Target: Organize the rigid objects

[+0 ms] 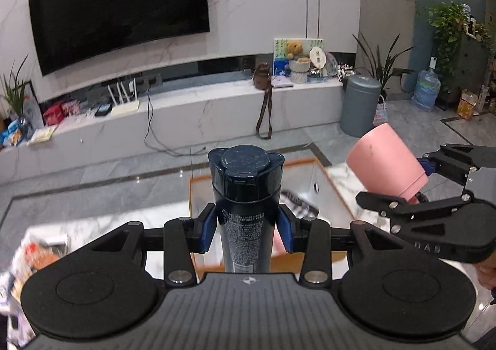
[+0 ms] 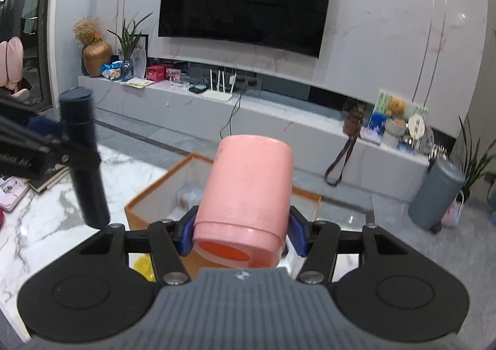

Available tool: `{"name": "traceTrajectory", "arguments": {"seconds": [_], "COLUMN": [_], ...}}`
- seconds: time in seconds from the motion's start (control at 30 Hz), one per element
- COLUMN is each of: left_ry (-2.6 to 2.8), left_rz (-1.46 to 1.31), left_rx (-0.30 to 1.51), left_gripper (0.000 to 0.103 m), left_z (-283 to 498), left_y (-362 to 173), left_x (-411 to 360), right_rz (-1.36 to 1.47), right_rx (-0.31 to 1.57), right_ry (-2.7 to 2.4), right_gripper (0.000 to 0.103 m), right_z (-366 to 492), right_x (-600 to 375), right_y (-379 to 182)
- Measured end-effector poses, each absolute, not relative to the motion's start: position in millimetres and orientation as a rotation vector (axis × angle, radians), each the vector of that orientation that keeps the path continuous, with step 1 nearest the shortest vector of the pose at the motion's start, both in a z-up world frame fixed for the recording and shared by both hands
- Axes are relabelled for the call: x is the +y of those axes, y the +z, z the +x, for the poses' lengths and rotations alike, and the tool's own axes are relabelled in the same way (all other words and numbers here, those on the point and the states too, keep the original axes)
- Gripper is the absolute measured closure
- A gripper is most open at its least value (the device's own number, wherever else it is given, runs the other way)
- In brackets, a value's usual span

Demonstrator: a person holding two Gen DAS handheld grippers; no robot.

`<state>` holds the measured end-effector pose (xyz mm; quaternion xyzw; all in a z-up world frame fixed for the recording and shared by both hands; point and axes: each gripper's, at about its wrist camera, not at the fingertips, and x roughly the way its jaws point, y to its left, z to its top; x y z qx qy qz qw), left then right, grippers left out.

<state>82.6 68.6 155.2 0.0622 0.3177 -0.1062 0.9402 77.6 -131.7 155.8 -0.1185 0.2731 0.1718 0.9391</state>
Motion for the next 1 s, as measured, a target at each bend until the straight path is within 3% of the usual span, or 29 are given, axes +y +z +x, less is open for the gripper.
{"name": "traceTrajectory", "arguments": {"seconds": [0.17, 0.4, 1.0], "left_ry": [-0.247, -0.257, -0.221], "left_rz": [0.173, 0.27, 0.385], "left_rx": [0.622, 0.688, 0.957], "left_gripper": [0.056, 0.056, 0.056], "left_z": [103.3, 142.3, 222.9], "left_y": [193.7, 179.2, 61.0], "left_x": [50.7, 24.0, 20.3], "right_rz": [-0.255, -0.258, -0.338], "right_rx": [0.531, 0.551, 0.785], "right_ry": [0.356, 0.343, 0.353], "right_gripper": [0.045, 0.045, 0.045], "right_z": [99.4, 137.1, 205.9], "right_x": [-136.2, -146.7, -138.9], "right_y": [195.9, 208.7, 72.6]}}
